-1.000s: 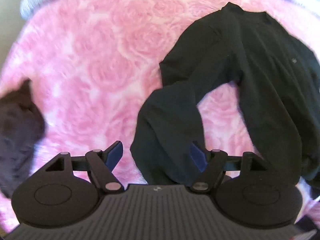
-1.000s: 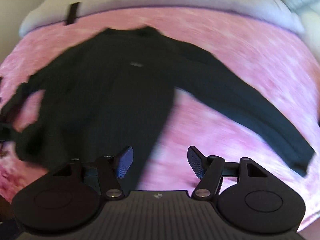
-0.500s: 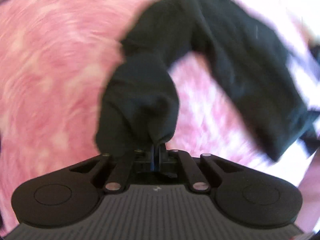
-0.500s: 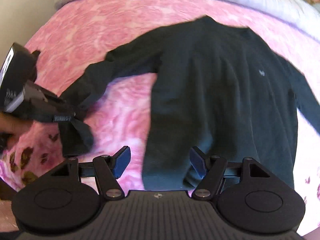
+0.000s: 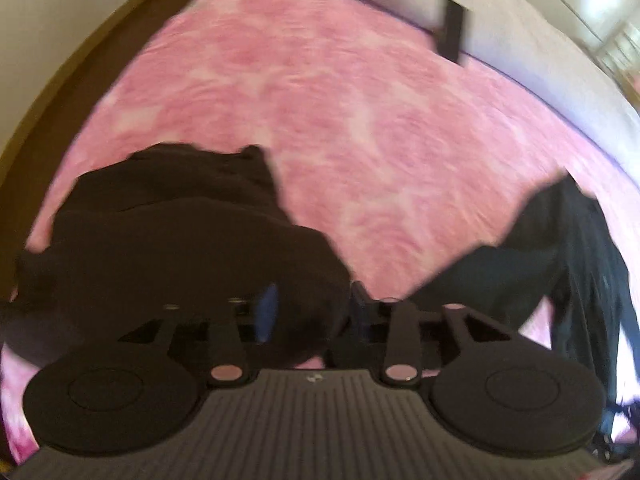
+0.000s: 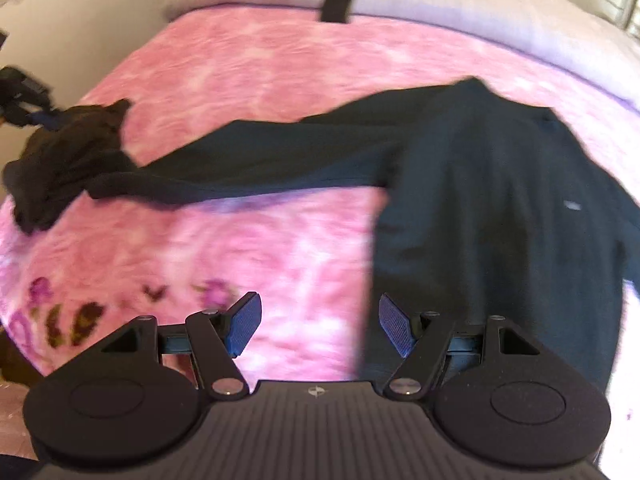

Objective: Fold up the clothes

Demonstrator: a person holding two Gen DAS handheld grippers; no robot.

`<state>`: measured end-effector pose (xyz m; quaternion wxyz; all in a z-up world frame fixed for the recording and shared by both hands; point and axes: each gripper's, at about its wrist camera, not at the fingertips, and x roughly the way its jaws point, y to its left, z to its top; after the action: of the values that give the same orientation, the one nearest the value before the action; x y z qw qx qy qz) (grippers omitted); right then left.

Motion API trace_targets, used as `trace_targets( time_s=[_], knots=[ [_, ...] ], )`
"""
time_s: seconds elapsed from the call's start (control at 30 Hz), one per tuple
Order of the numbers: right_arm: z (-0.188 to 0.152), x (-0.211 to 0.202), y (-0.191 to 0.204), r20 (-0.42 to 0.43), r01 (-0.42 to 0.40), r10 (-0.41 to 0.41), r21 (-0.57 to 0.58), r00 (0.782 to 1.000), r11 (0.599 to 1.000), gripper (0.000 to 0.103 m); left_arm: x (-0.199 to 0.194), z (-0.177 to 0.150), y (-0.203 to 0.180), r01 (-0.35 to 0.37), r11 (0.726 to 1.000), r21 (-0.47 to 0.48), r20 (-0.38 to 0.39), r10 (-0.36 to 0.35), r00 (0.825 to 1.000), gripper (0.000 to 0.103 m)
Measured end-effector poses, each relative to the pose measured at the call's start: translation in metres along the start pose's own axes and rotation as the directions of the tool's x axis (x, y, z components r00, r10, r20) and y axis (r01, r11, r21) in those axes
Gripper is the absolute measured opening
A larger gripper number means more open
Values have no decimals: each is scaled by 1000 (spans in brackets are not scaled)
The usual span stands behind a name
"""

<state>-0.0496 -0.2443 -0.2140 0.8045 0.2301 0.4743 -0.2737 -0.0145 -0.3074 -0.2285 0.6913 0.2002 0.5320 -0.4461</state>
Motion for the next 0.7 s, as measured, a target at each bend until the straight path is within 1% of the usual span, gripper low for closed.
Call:
trace_targets(
  time_s=[0.03, 0.07, 0.1, 0.17, 0.2, 0.23, 0.27, 0.3, 0.33, 0.43, 0.47, 0.5, 0.57, 0.6, 0.63, 0.67, 0.7],
  knots=[
    [1, 6, 10, -3, -19, 19, -10, 1000, 1000, 68, 4, -1, -6, 10, 999, 37, -1, -10, 1000, 48],
    [1, 12, 21, -4, -34, 34, -22, 999, 999, 68, 13, 0, -17, 7, 993, 115, -6, -7, 1000, 59],
    [3, 17, 33, -3, -48, 48, -30, 999, 998, 68, 22, -1, -24, 4, 983, 183, -9, -3, 1000, 67],
    [7, 25, 55, 1, -75, 75, -40, 997, 996, 68, 49, 6, -34, 14, 957, 291, -37, -3, 999, 69],
    [10, 30, 67, 6, -85, 85, -58, 996, 995, 68, 62, 10, -40, 20, 937, 348, -50, -2, 999, 71],
    [13, 35, 80, 13, -92, 93, -86, 996, 992, 68, 68, 12, -48, 25, 905, 424, -58, -1, 998, 71],
    [16, 41, 93, 22, -92, 95, -122, 995, 988, 68, 74, 14, -57, 31, 868, 496, -65, 1, 998, 67],
    [20, 49, 106, 33, -79, 86, -172, 996, 982, 68, 79, 15, -64, 37, 826, 562, -69, 3, 998, 58],
    [24, 58, 120, 46, -62, 74, -229, 996, 971, 68, 75, 15, -70, 37, 791, 610, -61, 0, 998, 55],
    [38, 87, 161, 90, -7, 46, -394, 995, 919, 68, 63, 13, -84, 37, 675, 737, -36, -16, 999, 55],
    [43, 98, 173, 106, 8, 45, -448, 993, 894, 68, 58, 12, -83, 45, 660, 750, -26, -39, 999, 55],
    [47, 109, 185, 122, 24, 44, -503, 992, 864, 68, 54, 12, -80, 51, 659, 751, -19, -55, 998, 55],
    [55, 131, 208, 146, 52, 45, -597, 988, 800, 67, 48, 15, -69, 59, 671, 739, -13, -73, 997, 55],
    [58, 140, 216, 144, 55, 46, -626, 988, 778, 58, 46, 15, -65, 57, 674, 736, -11, -72, 997, 56],
    [62, 150, 222, 125, 45, 47, -641, 991, 766, 45, 45, 15, -61, 51, 673, 738, -8, -67, 998, 56],
    [66, 158, 228, 86, 20, 46, -639, 995, 769, 11, 44, 15, -58, 44, 672, 739, -4, -61, 998, 56],
    [67, 162, 235, 57, -6, 55, -635, 997, 773, 11, 44, 14, -56, 36, 672, 740, 1, -54, 999, 56]
  ],
)
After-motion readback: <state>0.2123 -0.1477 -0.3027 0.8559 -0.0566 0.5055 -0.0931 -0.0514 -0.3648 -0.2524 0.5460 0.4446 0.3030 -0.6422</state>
